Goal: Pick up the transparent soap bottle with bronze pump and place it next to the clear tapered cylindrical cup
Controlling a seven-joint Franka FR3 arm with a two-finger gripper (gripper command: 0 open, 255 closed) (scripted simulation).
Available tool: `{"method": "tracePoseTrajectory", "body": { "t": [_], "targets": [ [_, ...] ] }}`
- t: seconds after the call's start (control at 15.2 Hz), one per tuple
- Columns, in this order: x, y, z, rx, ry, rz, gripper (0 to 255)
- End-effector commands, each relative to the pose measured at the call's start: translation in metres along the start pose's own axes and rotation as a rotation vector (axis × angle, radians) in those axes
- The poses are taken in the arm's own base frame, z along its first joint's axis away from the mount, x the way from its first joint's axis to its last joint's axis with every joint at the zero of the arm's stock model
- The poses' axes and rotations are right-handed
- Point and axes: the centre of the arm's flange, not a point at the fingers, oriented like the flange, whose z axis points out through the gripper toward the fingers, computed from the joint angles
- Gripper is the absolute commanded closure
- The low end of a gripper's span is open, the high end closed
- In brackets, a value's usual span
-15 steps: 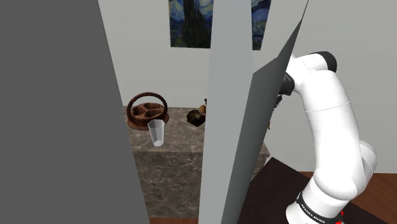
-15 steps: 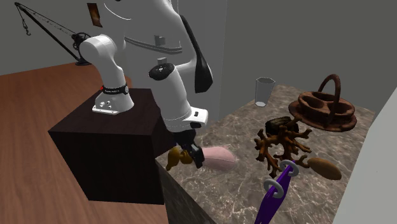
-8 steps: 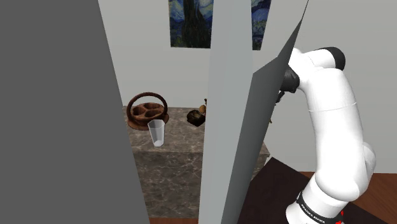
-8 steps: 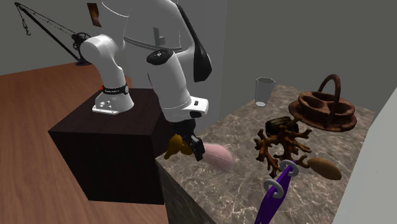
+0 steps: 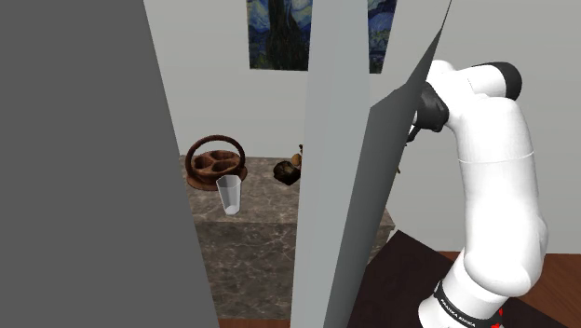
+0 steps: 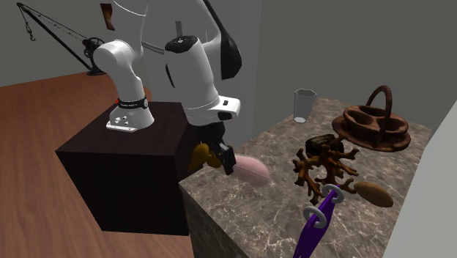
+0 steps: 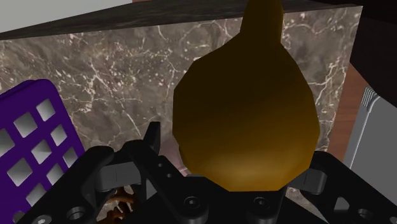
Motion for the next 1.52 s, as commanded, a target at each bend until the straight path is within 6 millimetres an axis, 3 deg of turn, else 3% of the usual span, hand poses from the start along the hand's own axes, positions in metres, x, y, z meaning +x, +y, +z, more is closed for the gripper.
{"method": "tracePoseTrajectory", "body": {
  "t": [0.0, 1.45],
  "targets": [
    [0.003, 0.001, -0.012, 0.0, 0.0, 0.0, 255],
    [0.026, 0.014, -0.125, 0.0, 0.0, 0.0, 255]
  ]
}}
